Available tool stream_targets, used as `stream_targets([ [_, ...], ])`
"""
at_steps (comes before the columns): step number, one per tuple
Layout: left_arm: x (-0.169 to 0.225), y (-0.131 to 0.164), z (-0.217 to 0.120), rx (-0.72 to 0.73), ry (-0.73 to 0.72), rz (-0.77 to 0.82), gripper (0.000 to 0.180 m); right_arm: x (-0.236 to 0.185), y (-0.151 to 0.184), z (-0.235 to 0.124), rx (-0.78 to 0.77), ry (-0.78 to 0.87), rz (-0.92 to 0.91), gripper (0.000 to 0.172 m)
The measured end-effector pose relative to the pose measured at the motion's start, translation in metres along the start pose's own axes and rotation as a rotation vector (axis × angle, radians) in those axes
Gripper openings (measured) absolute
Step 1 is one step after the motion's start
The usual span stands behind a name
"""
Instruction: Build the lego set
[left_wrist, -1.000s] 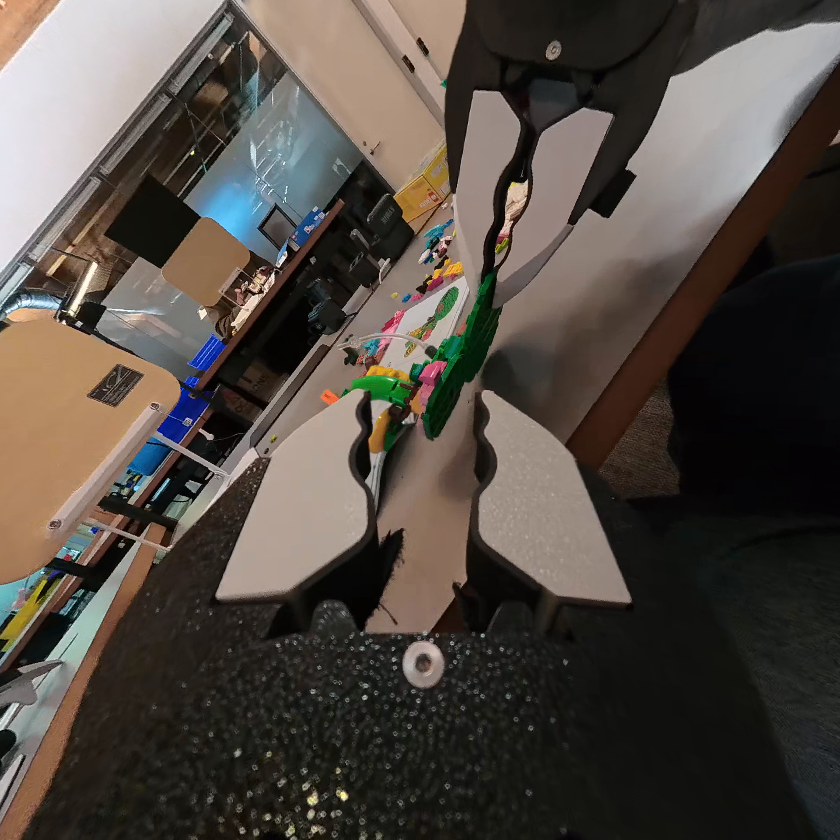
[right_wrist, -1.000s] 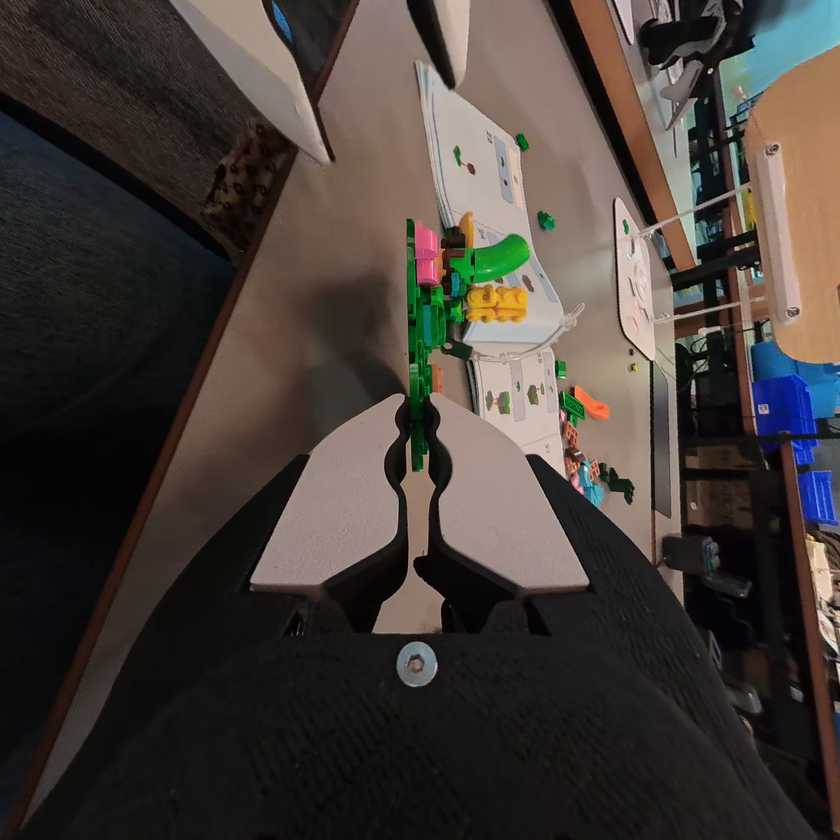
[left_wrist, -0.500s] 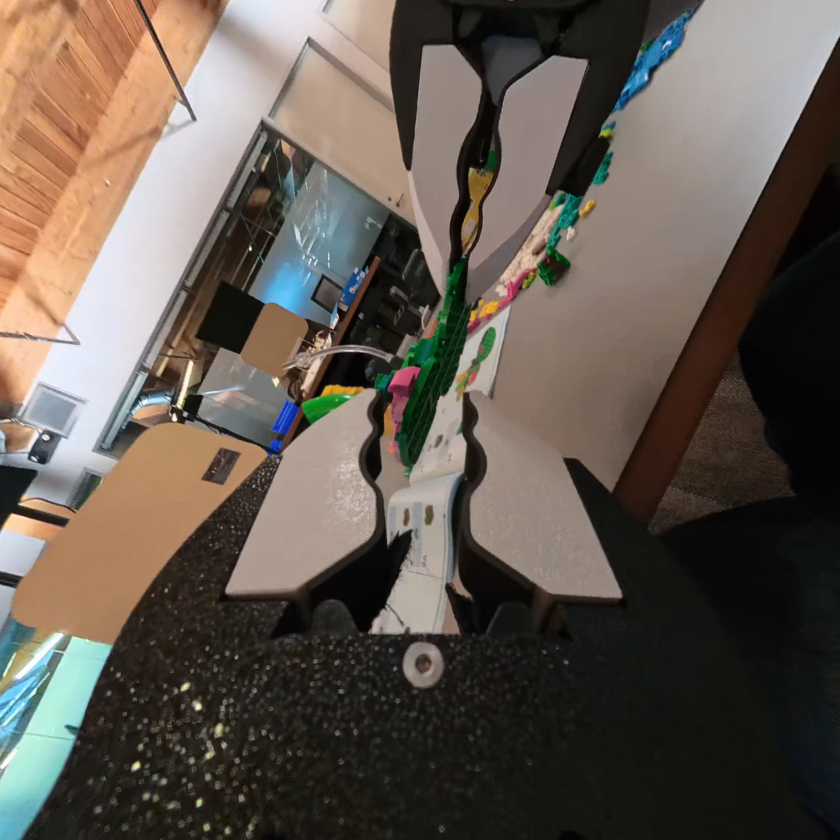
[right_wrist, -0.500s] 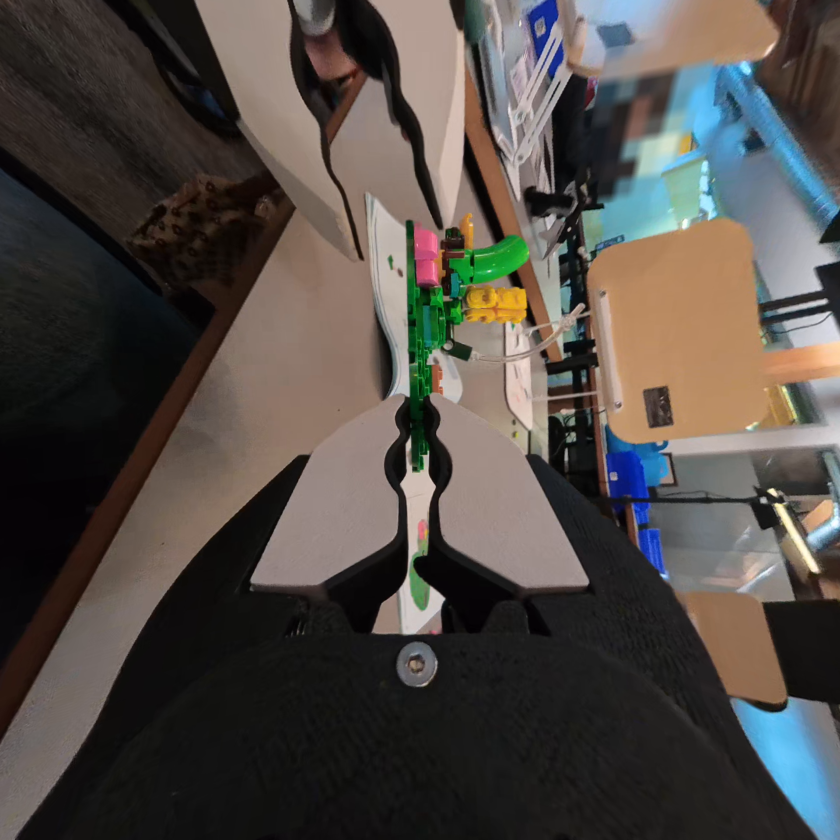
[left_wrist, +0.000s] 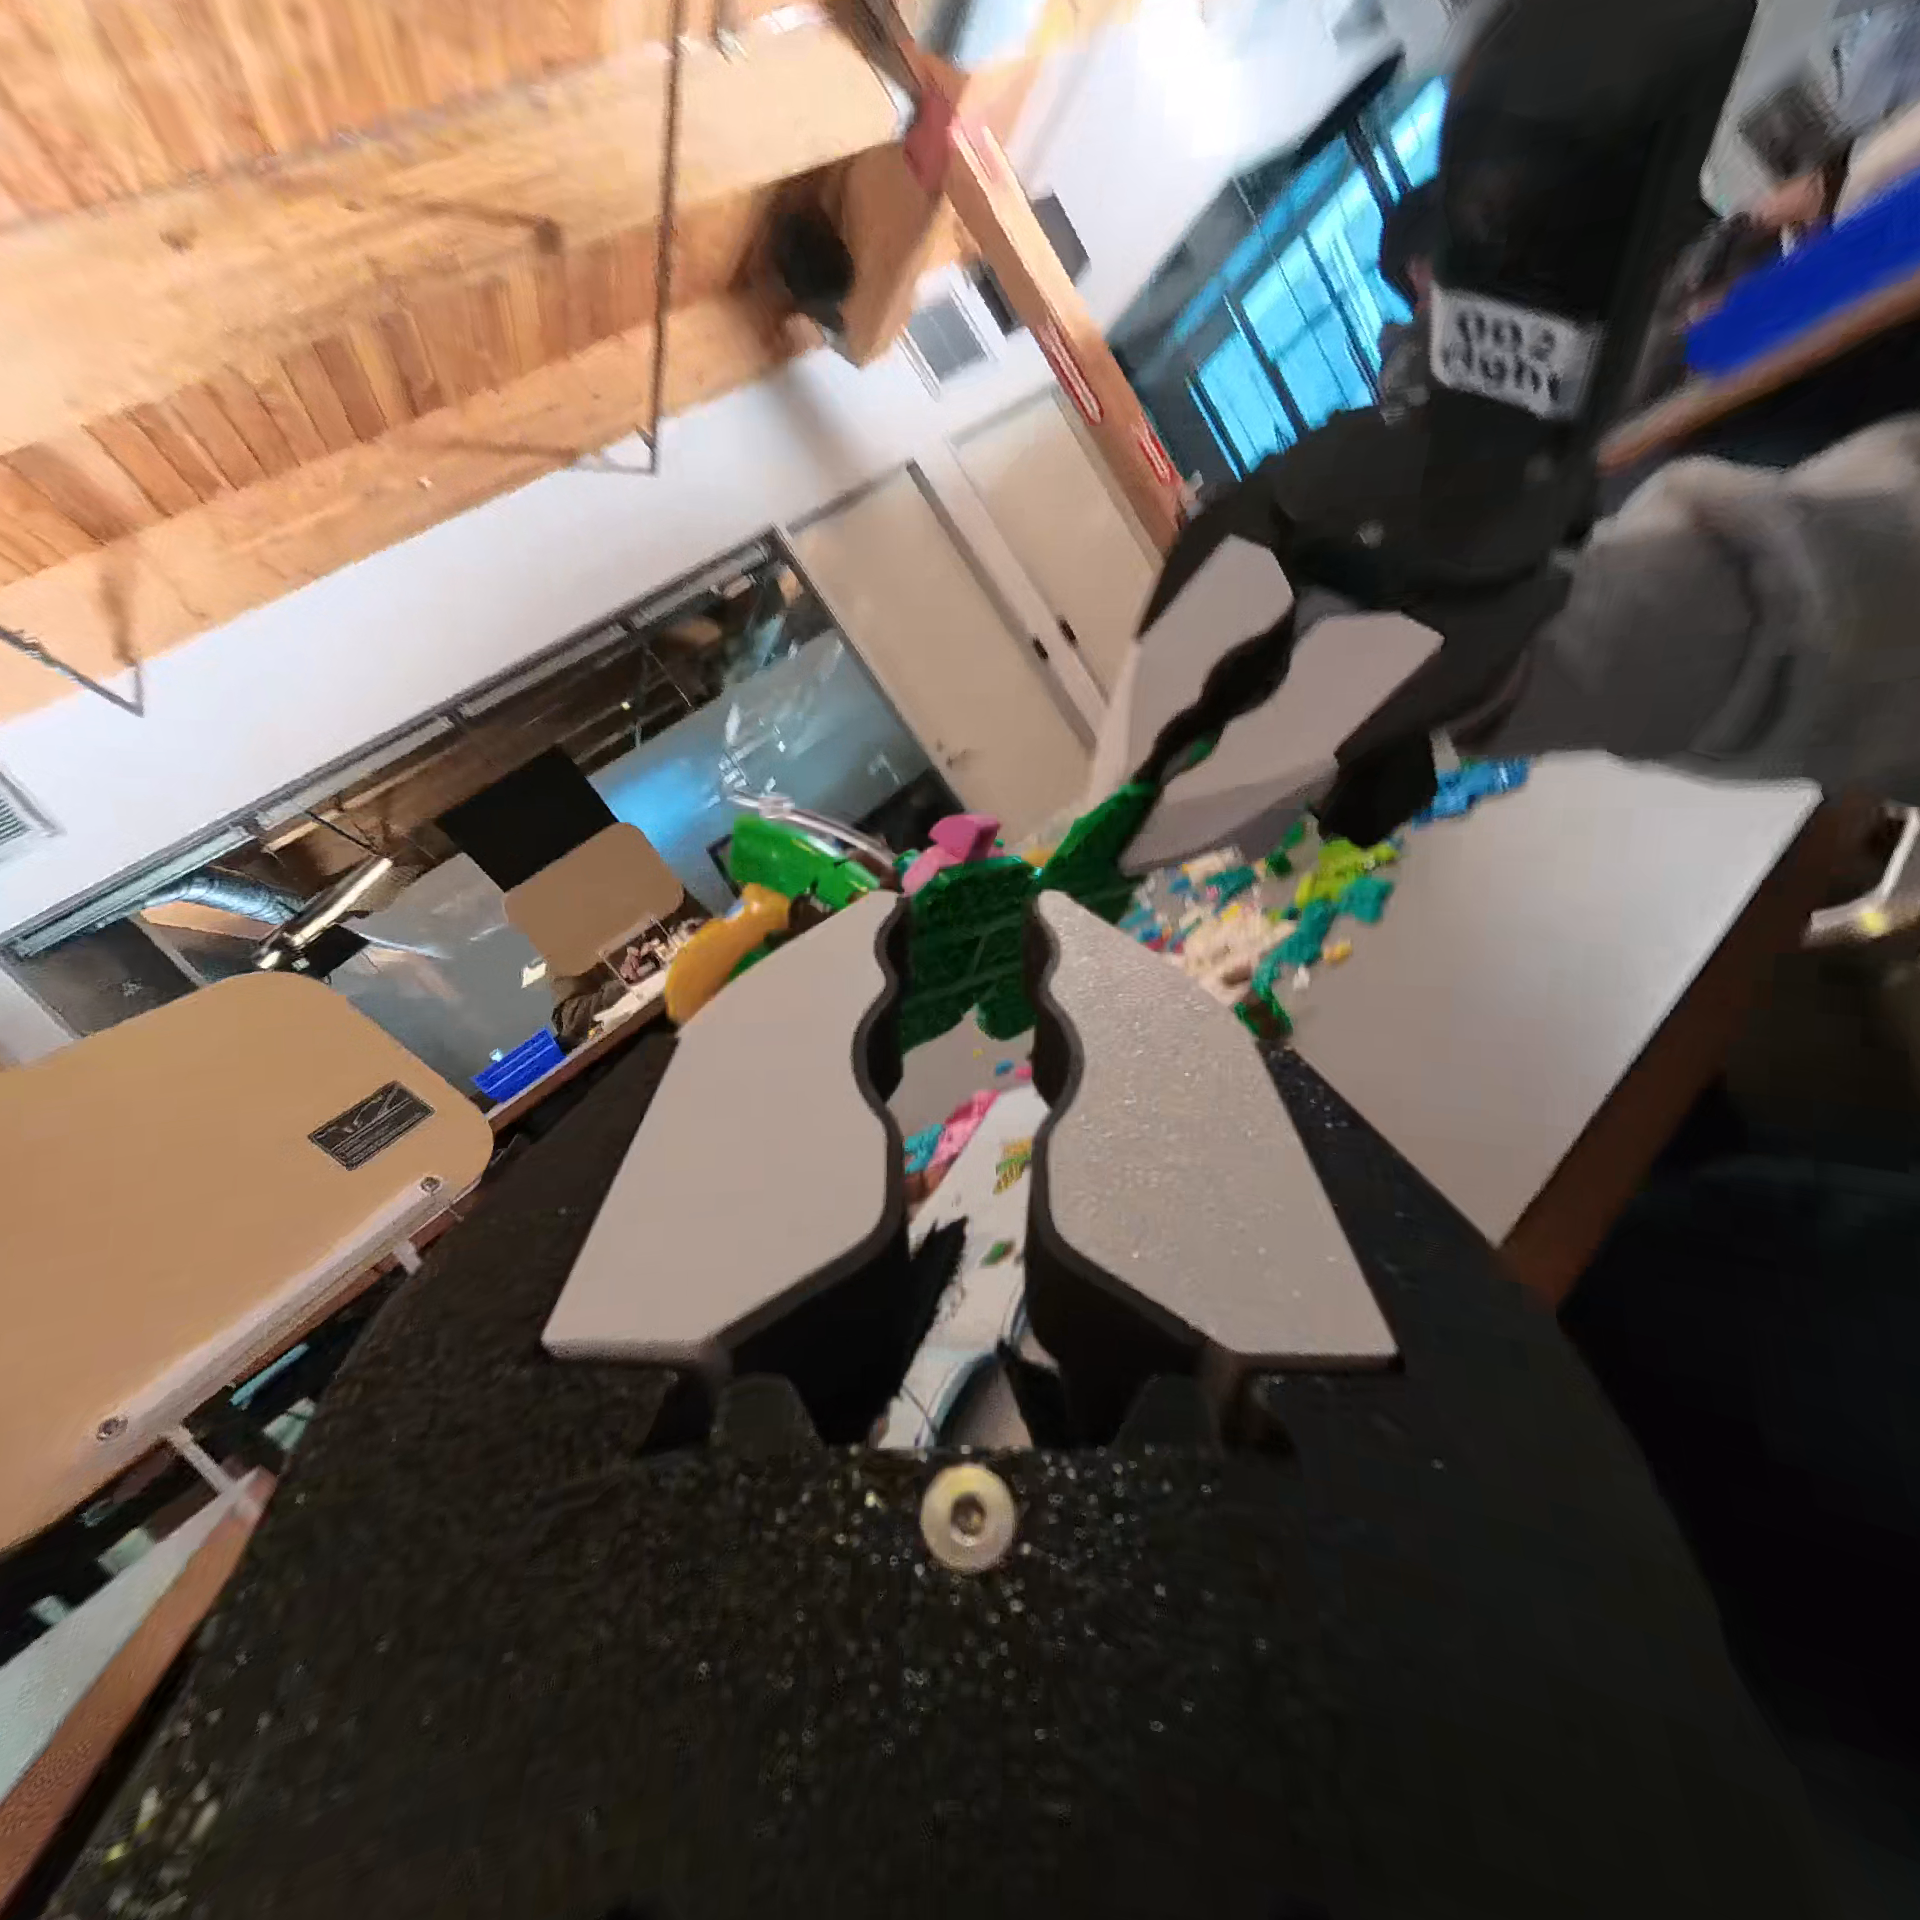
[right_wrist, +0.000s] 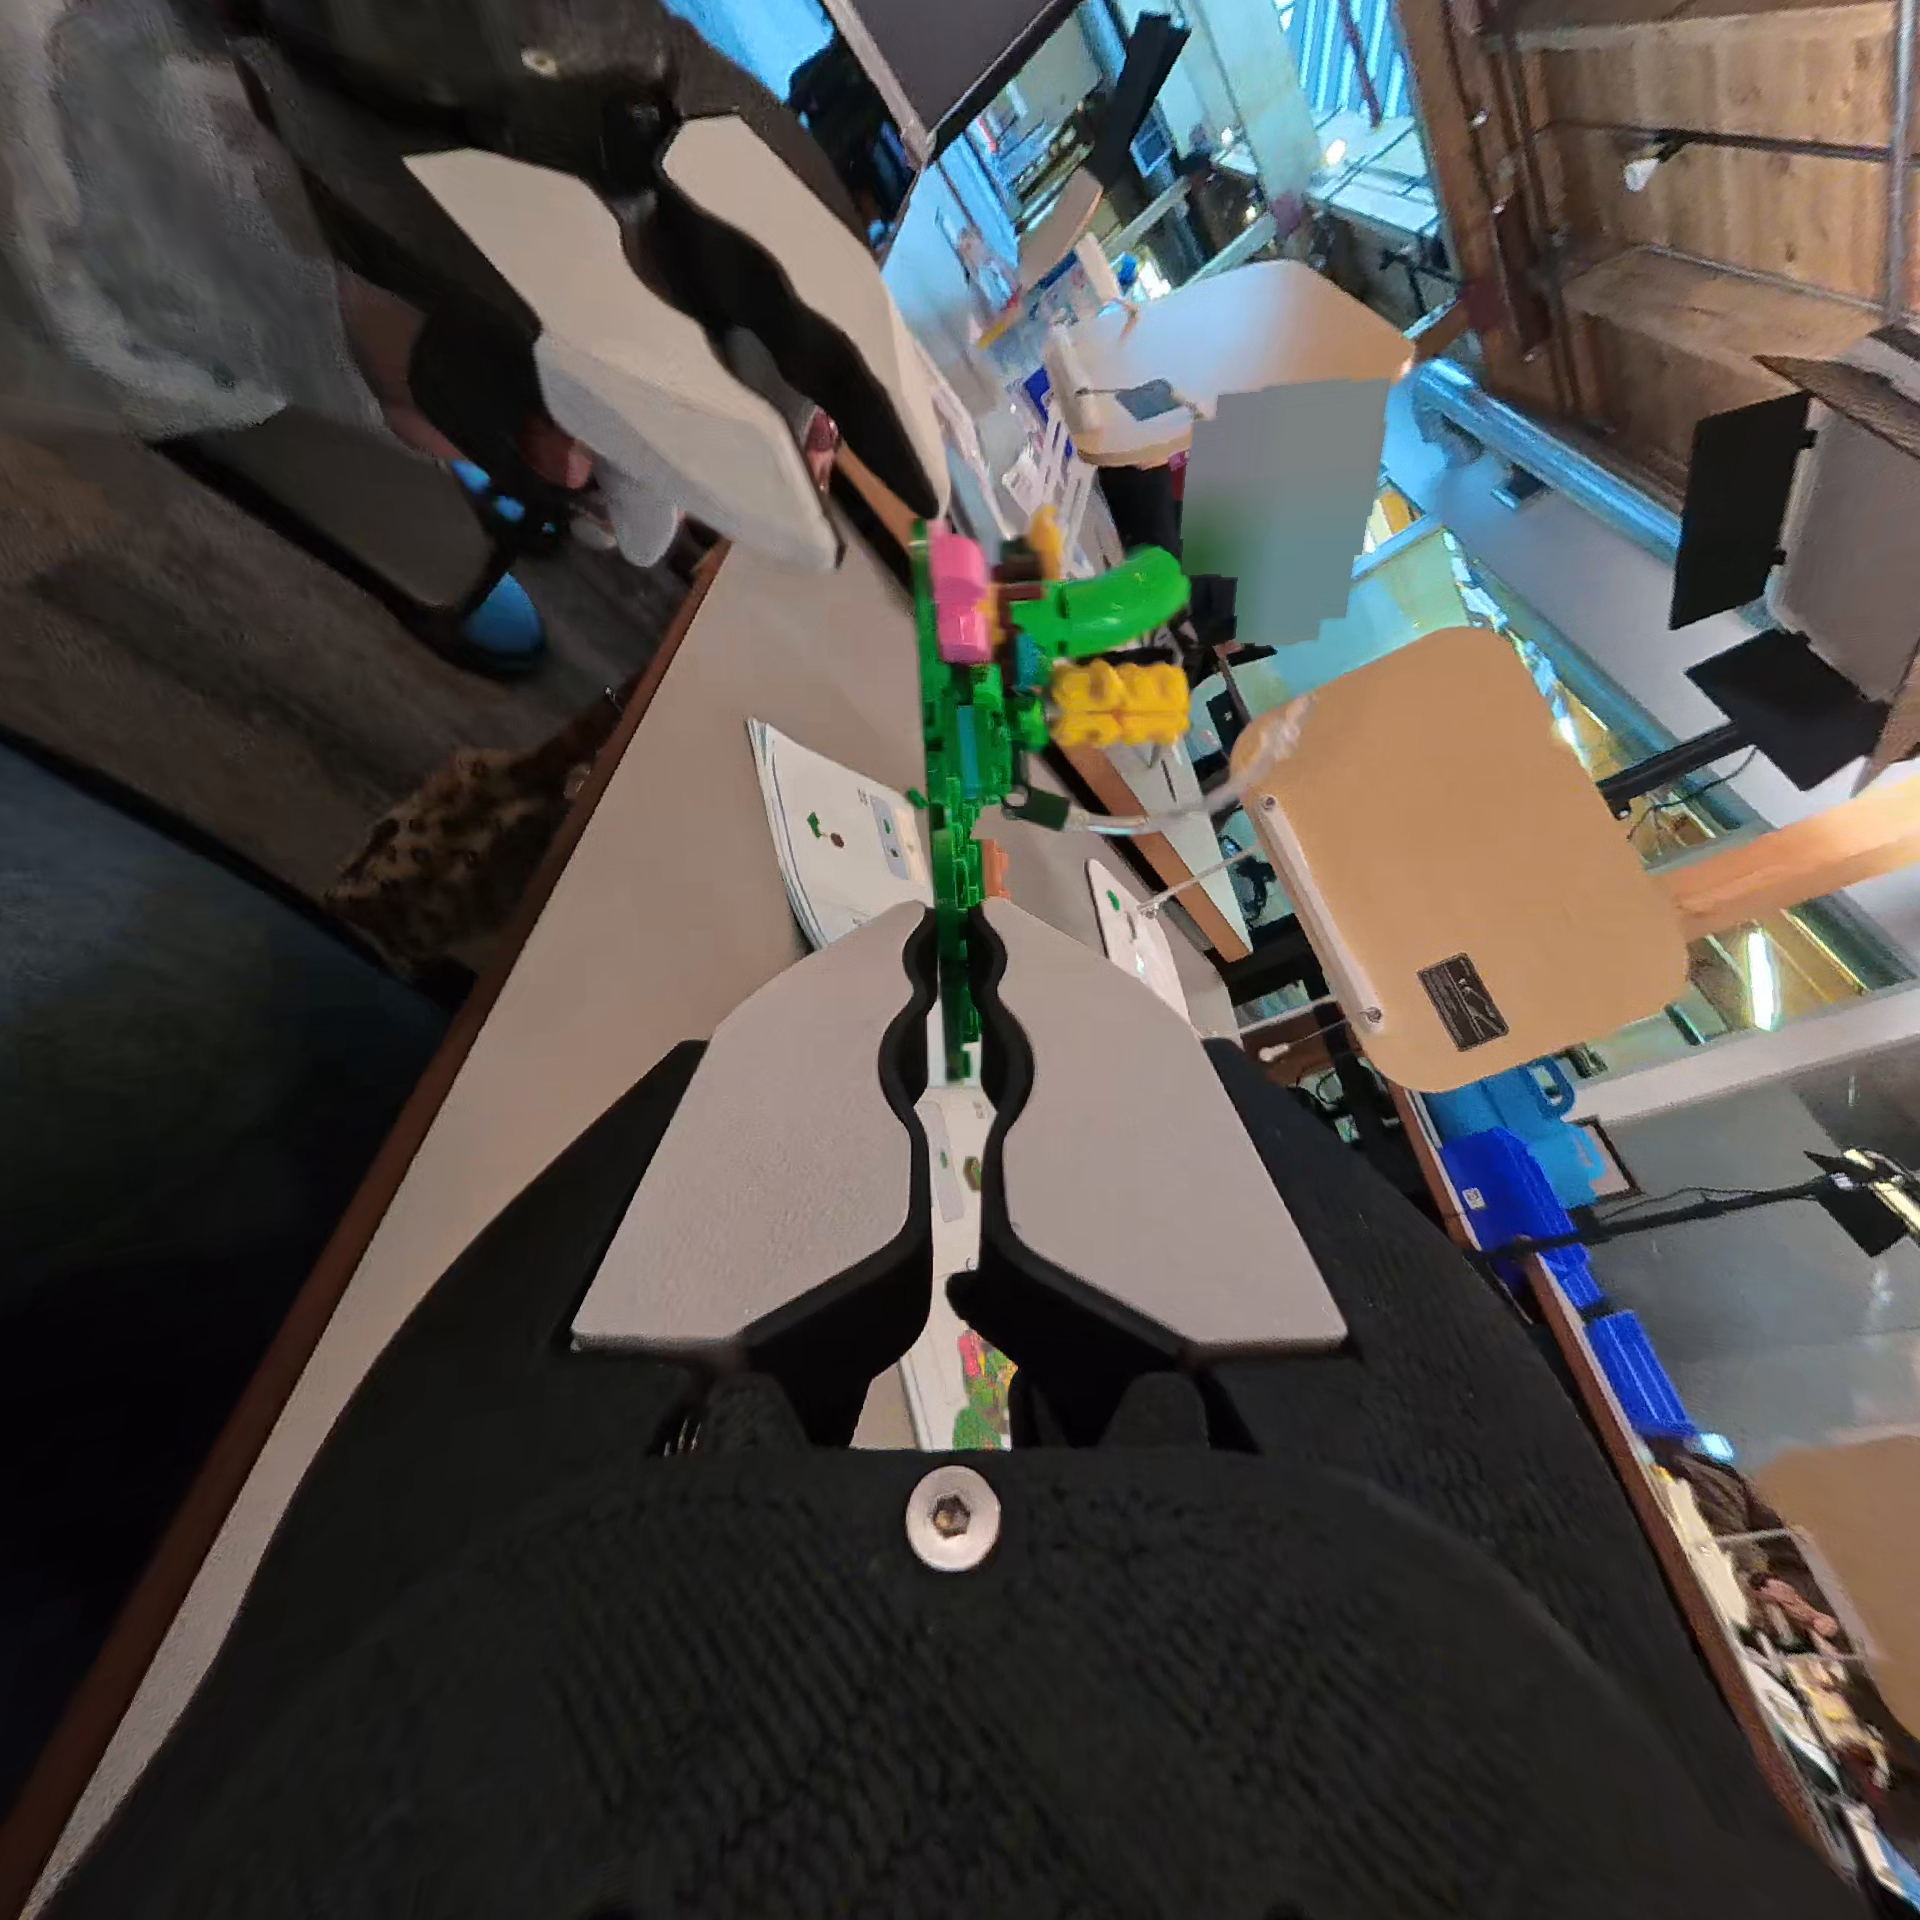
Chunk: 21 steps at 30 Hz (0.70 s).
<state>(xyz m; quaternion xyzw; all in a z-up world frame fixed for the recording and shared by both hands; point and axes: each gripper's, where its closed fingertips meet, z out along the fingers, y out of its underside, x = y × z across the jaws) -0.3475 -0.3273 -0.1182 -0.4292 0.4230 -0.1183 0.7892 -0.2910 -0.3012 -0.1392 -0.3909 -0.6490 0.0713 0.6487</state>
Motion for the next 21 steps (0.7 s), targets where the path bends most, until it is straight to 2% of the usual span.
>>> stream_targets([
  [3, -0.01, -0.006, -0.002, 0.064, -0.039, -0.051, 0.017, 0.008, -0.004, -0.006, 0.031, 0.035, 0.004, 0.002],
  [7, -0.01, 0.011, 0.003, 0.024, -0.004, -0.096, 0.021, 0.01, -0.017, -0.012, 0.083, 0.05, -0.031, 0.002],
  [9, -0.006, 0.018, 0.007, 0.021, 0.037, -0.129, 0.037, 0.007, -0.03, -0.015, 0.129, 0.042, -0.056, 0.002],
  [10, 0.0, 0.016, 0.01, 0.04, 0.079, -0.145, 0.055, 0.004, -0.036, -0.016, 0.143, 0.036, -0.083, 0.002],
  [11, 0.004, 0.013, 0.012, 0.059, 0.11, -0.168, 0.065, 0.001, -0.043, -0.017, 0.148, 0.029, -0.117, 0.002],
  [12, 0.007, 0.009, 0.014, 0.076, 0.132, -0.179, 0.068, -0.002, -0.049, -0.018, 0.147, 0.022, -0.148, 0.002],
  [15, 0.015, -0.007, 0.017, 0.15, 0.194, -0.175, 0.058, -0.008, -0.066, -0.022, 0.173, 0.003, -0.2, 0.002],
  [21, 0.023, -0.037, 0.014, 0.289, 0.273, -0.214, 0.038, -0.015, -0.088, -0.029, 0.284, -0.056, -0.139, 0.002],
])
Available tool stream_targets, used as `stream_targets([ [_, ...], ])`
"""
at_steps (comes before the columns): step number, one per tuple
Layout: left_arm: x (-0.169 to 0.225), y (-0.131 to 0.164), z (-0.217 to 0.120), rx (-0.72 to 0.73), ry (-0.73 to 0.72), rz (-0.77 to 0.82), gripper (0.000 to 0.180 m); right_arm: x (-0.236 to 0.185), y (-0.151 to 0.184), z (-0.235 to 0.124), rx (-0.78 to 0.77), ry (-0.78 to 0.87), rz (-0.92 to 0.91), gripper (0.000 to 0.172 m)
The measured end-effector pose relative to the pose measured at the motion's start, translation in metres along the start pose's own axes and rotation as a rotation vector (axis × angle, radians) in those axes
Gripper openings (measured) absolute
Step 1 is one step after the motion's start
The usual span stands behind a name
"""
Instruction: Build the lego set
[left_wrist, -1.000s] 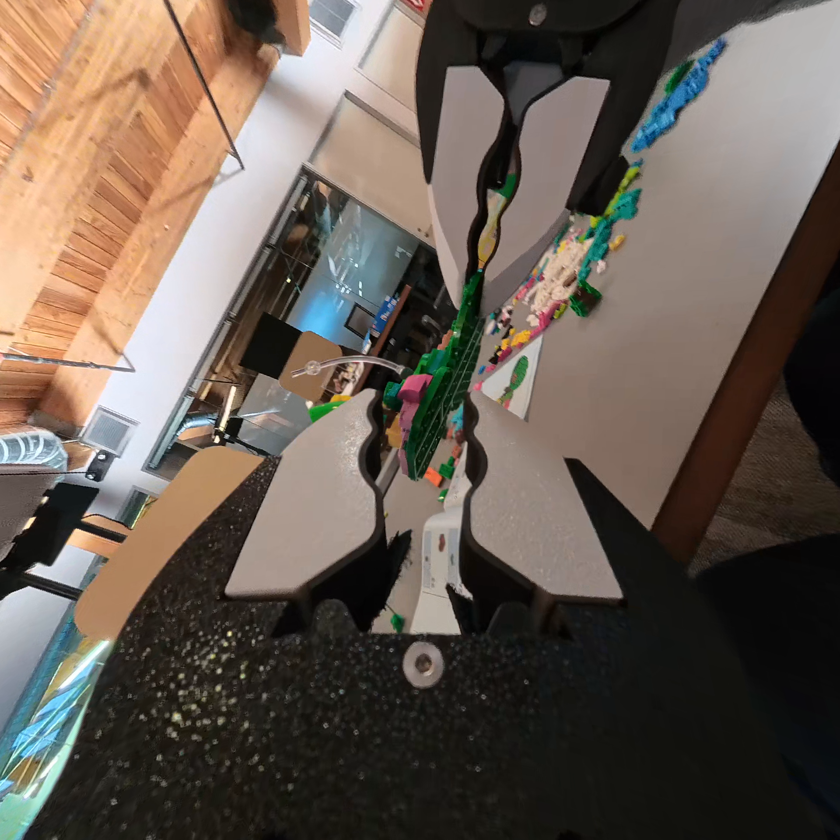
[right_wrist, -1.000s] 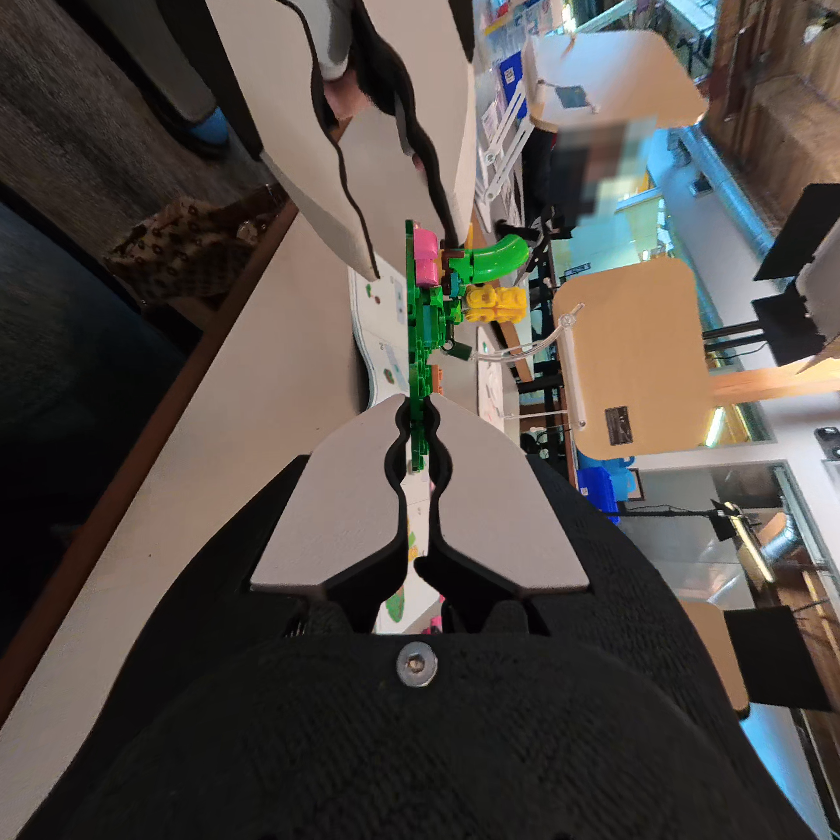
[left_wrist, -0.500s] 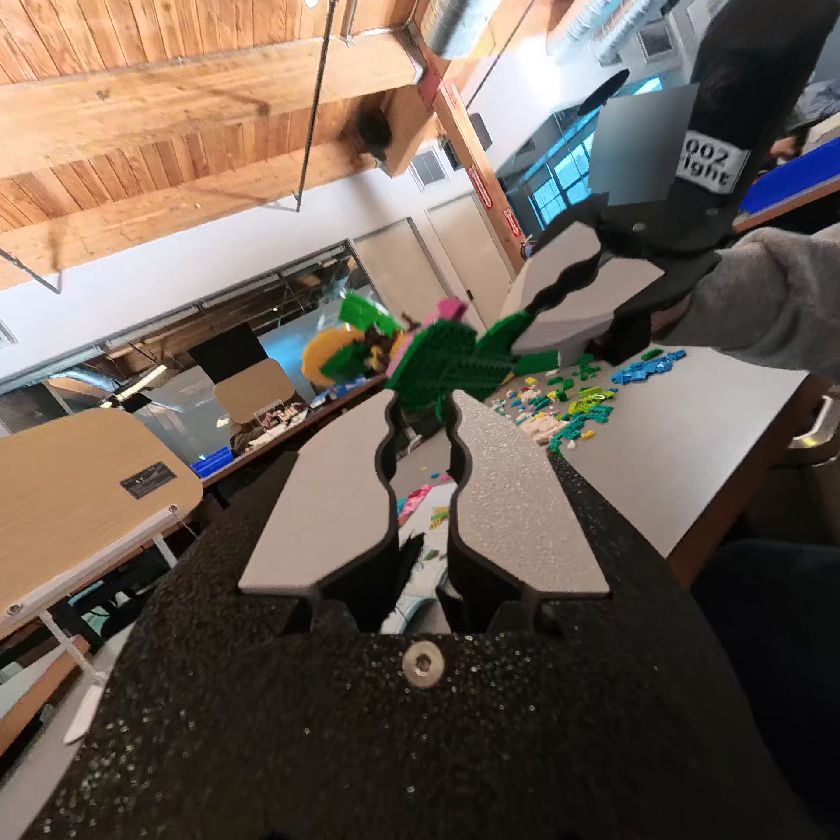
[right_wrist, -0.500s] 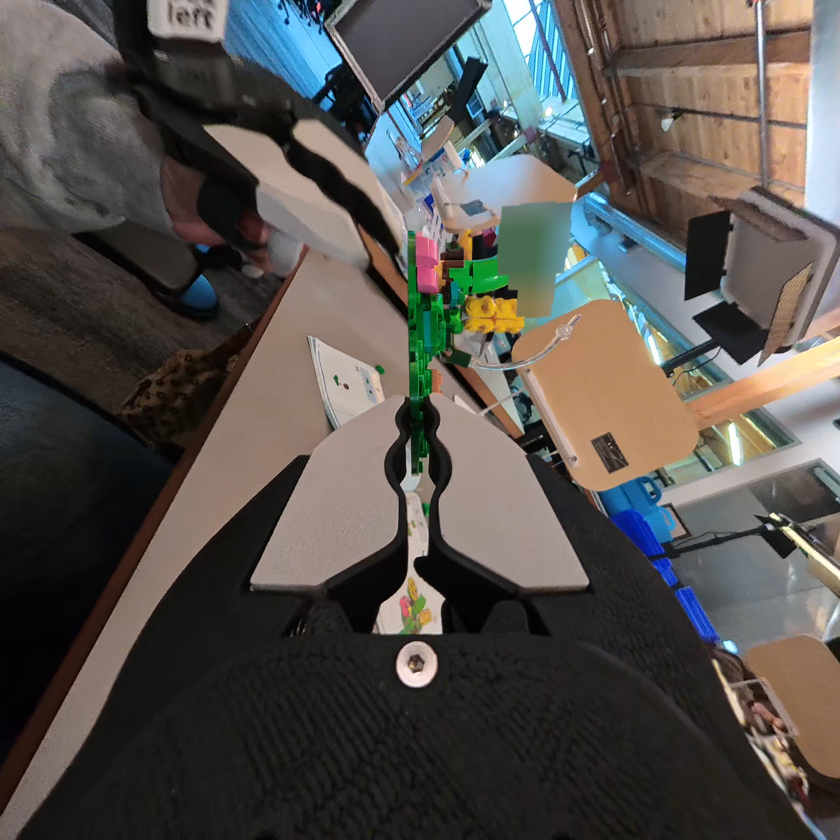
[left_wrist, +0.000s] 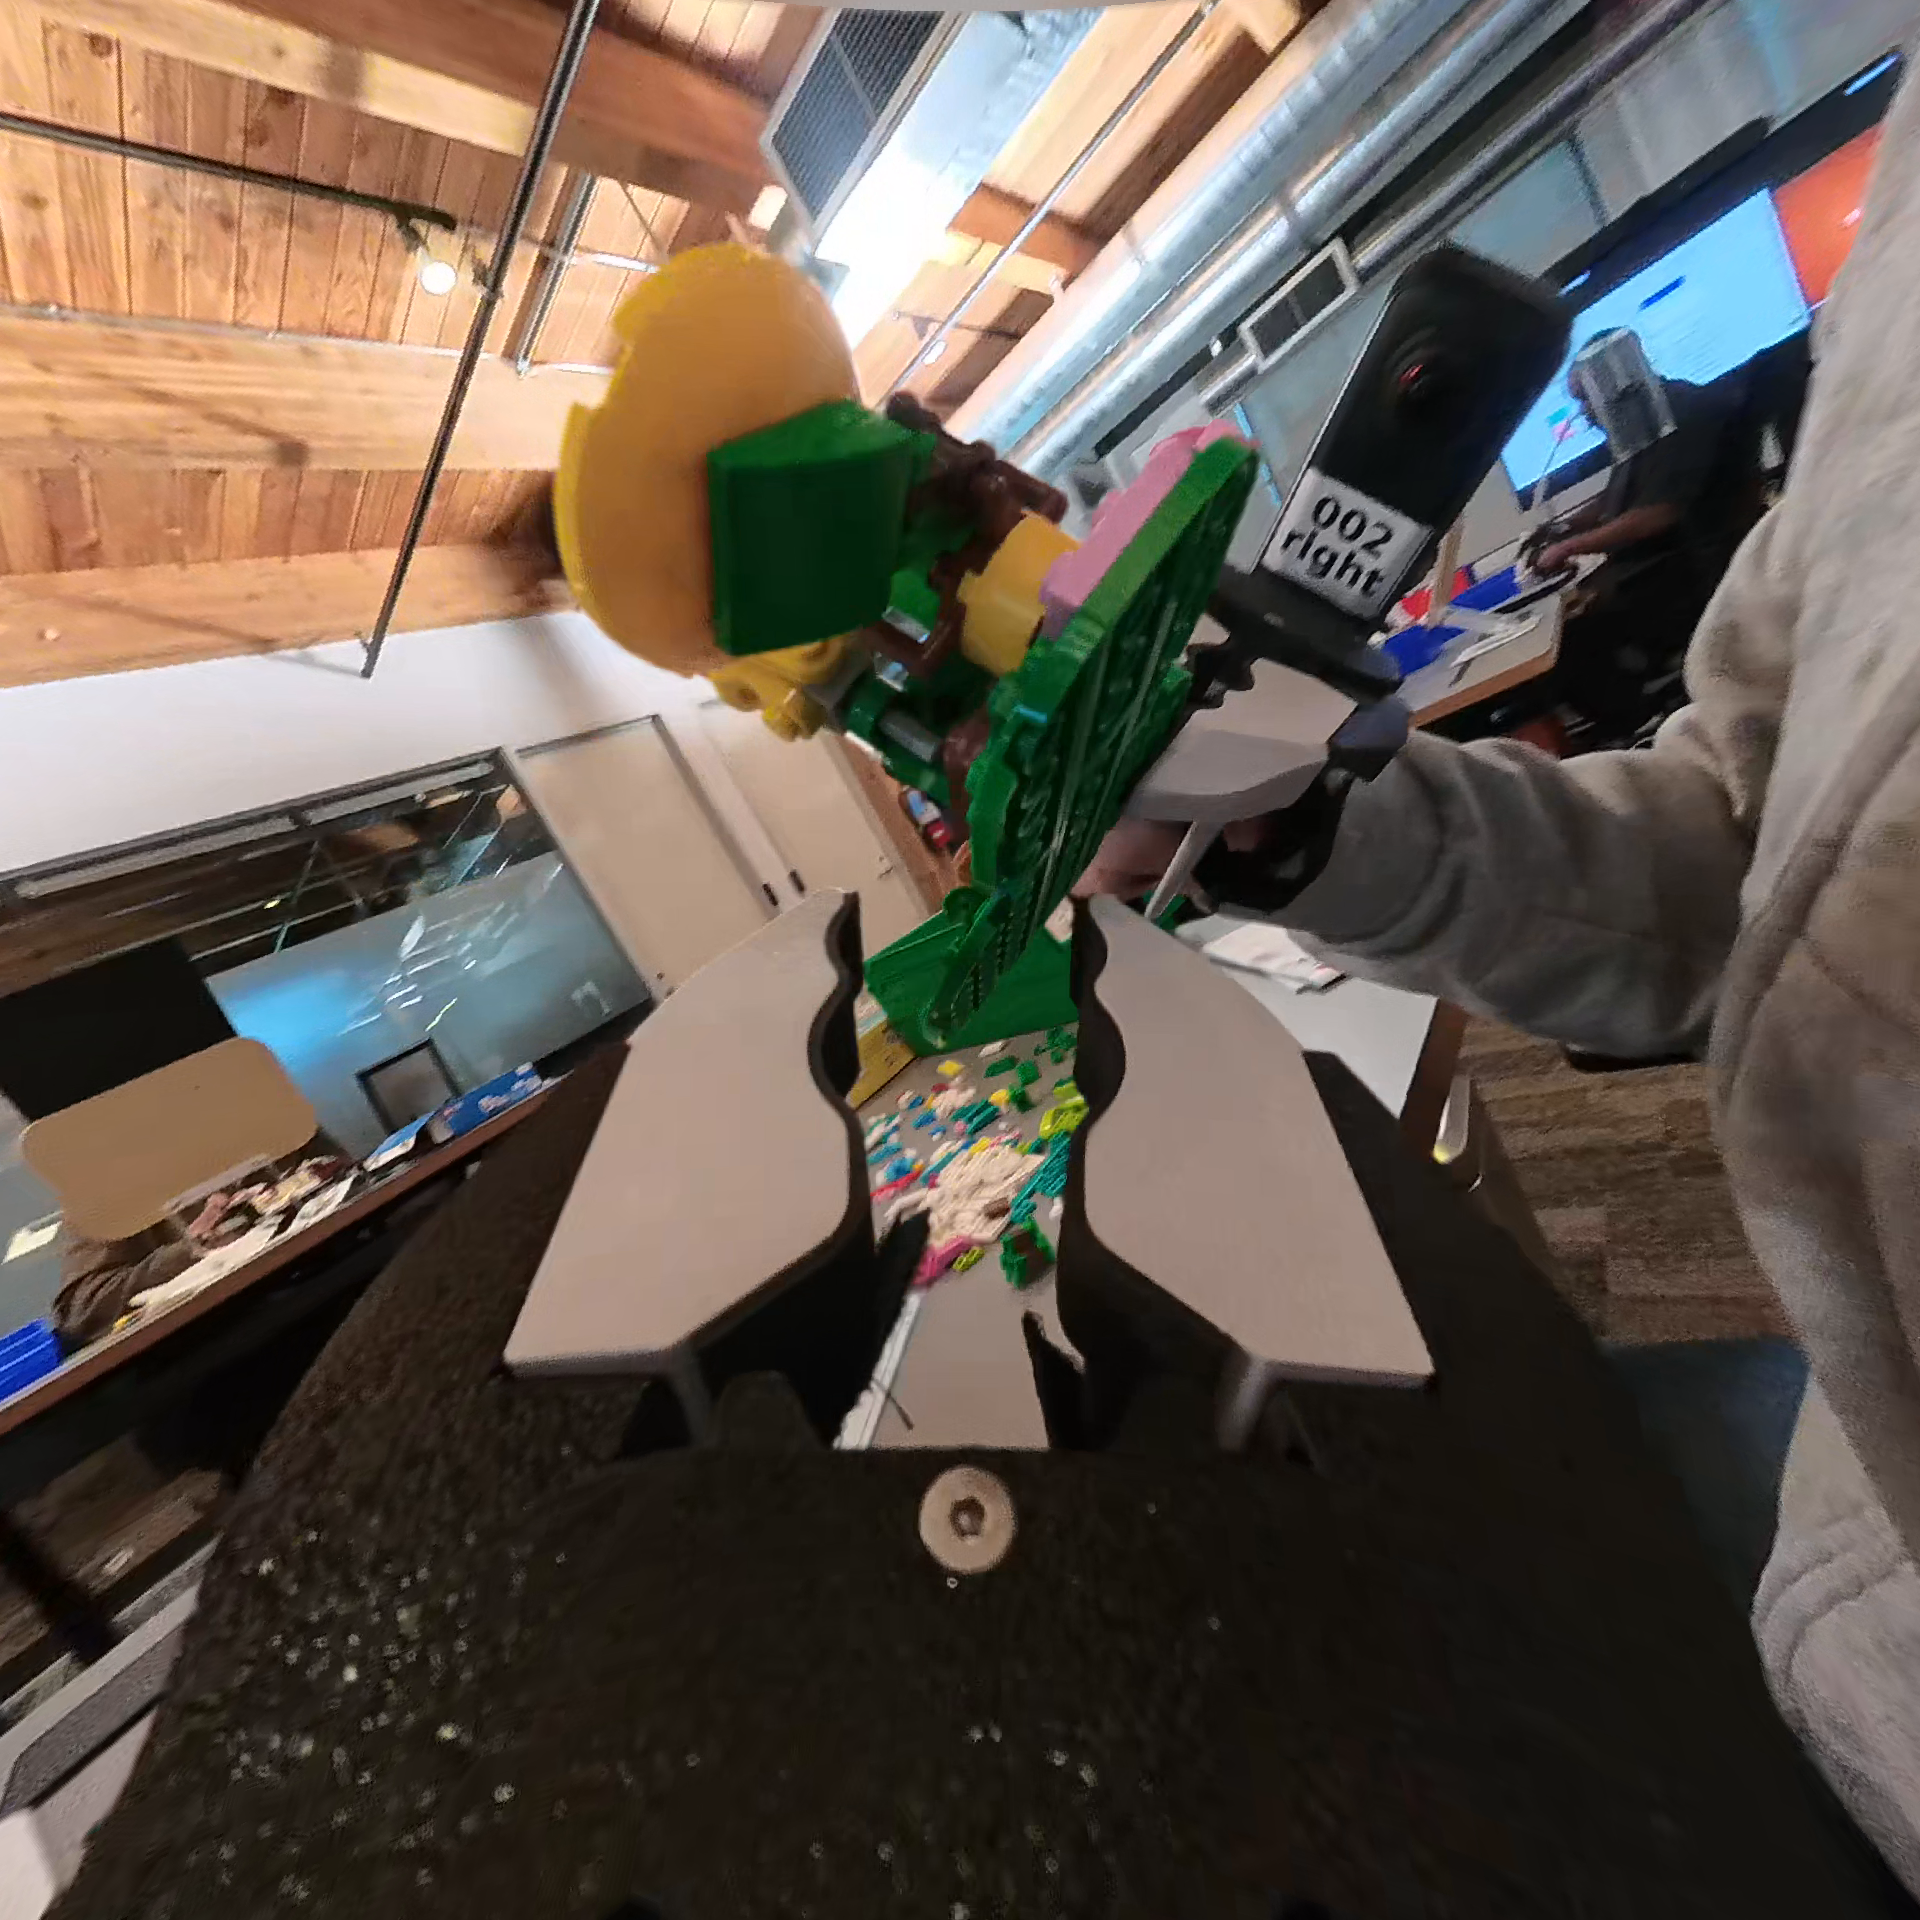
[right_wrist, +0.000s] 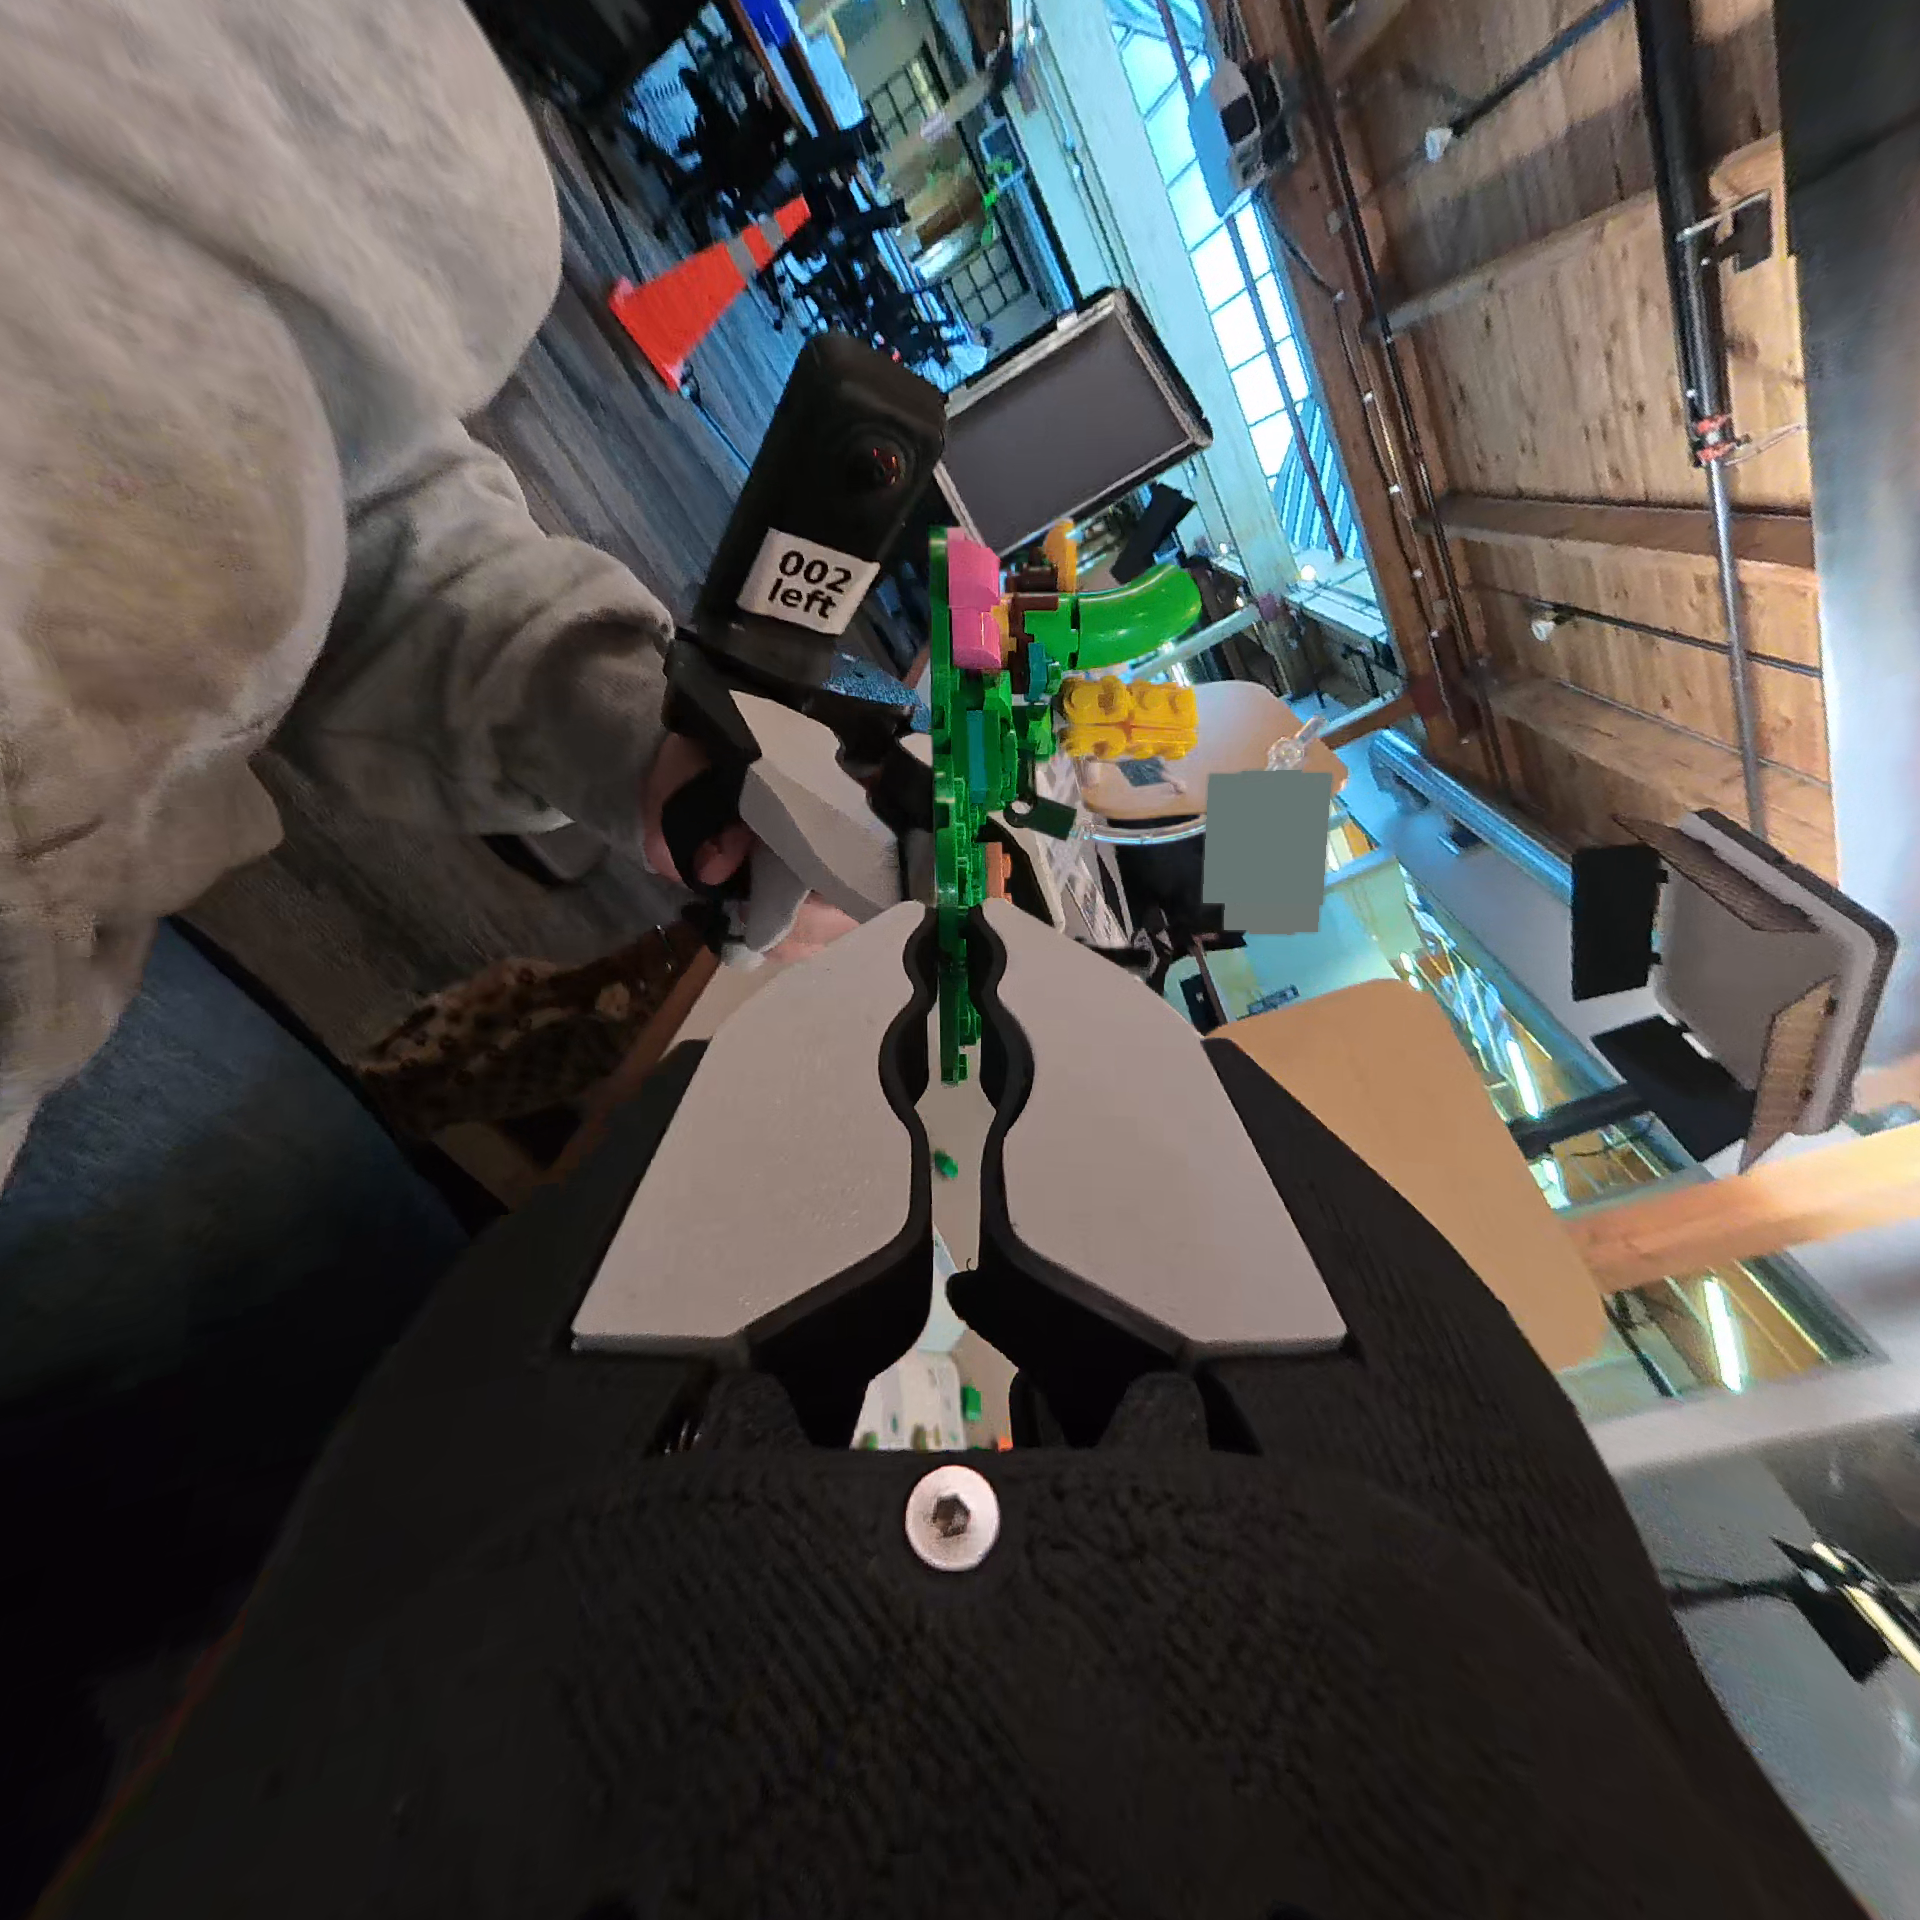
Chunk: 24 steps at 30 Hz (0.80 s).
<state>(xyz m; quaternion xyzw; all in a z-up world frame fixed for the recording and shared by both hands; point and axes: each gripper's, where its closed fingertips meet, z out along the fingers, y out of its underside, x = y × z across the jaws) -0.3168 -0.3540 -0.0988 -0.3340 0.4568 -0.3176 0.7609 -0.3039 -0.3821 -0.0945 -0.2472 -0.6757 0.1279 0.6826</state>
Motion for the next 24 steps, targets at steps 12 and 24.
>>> stream_targets([
  [12, 0.009, -0.009, 0.004, 0.015, 0.063, 0.067, 0.017, 0.0, -0.004, -0.003, 0.045, -0.026, 0.063, 0.003],
  [24, -0.006, 0.005, 0.005, -0.172, -0.028, 0.256, 0.015, 0.008, 0.02, -0.002, -0.177, 0.007, 0.062, 0.024],
])
